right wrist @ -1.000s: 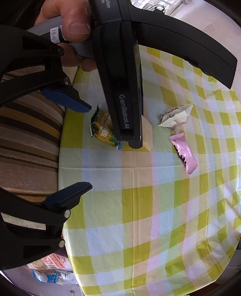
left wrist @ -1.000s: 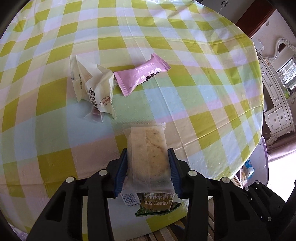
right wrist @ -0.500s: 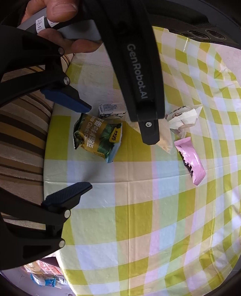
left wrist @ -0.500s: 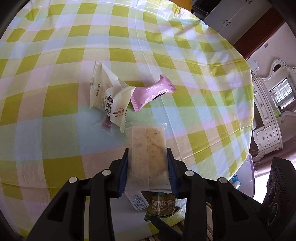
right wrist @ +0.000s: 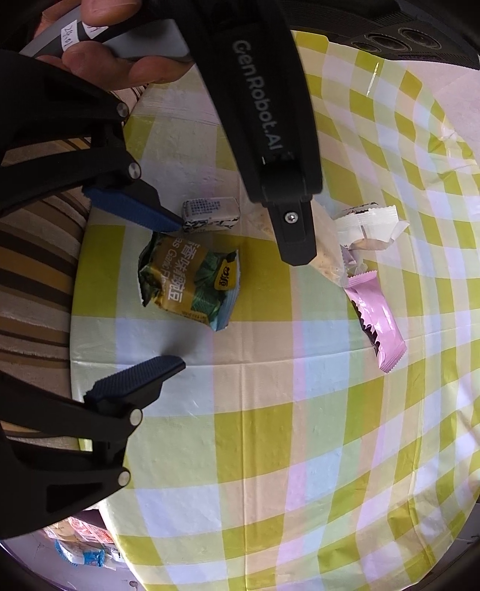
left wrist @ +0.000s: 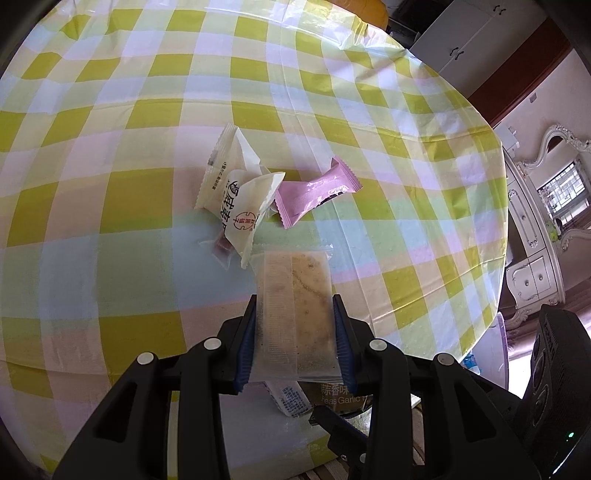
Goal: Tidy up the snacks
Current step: 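Grasp the clear flatbread packet with the left tool while the right tool grasps the green garlic pea bag, then carry the flatbread packet and green pea bag over the white box and open both tools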
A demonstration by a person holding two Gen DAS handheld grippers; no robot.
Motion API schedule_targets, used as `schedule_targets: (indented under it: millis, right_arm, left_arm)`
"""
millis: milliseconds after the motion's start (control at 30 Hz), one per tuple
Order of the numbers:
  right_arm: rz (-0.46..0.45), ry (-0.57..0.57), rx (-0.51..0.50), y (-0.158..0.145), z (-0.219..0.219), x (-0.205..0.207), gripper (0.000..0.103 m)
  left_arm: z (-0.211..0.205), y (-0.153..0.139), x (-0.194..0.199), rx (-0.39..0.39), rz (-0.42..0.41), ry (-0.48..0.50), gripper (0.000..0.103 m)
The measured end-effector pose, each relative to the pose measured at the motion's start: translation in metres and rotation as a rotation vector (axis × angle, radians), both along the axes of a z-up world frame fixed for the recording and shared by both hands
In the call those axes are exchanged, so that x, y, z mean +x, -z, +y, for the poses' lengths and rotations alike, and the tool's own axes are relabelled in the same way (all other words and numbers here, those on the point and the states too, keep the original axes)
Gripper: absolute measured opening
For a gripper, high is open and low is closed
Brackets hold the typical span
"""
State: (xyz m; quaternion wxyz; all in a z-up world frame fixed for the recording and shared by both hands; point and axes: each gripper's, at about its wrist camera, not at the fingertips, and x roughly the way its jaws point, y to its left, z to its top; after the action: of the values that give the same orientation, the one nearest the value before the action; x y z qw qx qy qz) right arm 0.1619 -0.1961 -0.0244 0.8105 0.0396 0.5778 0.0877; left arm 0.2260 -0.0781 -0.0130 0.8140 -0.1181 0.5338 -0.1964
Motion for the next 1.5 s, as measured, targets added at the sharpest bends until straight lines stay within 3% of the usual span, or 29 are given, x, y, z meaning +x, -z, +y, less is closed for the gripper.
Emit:
schedule_targets:
  millis: [167,600,633,733,1000,1500]
  right_arm:
    - [-0.002,0.005,0.001,-0.002,-0.006,0.000,0.061]
    - [-0.043,-0.010,-0.035,-0.009,-0.003,0.007,0.064]
    - [-0.040,-0.018,-0.045,-0.008,-0.001,0.009,0.063]
    - [-0.008,-0.017,-0.034,-0.001,-0.001,0.013,0.044]
    - [-0.023,-0.030,-0.045,-0.003,-0.002,0.010,0.039]
    - [-0.083,0.100,-0.039,-0.021,-0.070,0.000,0.039]
  left_arm:
    - [0.001,0.001,0.000,0.000,0.001,-0.004,0.036]
    - [0.004,-0.001,-0.001,0.006,-0.014,-0.020,0.036]
    - [0.004,-0.001,-0.001,0.006,-0.014,-0.020,0.036]
    - [0.003,-0.002,-0.002,0.010,-0.016,-0.019,0.036]
    - [-0.002,-0.004,-0.005,0.029,-0.025,-0.013,0.036]
    - [-0.044,-0.016,-0.021,0.066,-0.044,0.061,0.036]
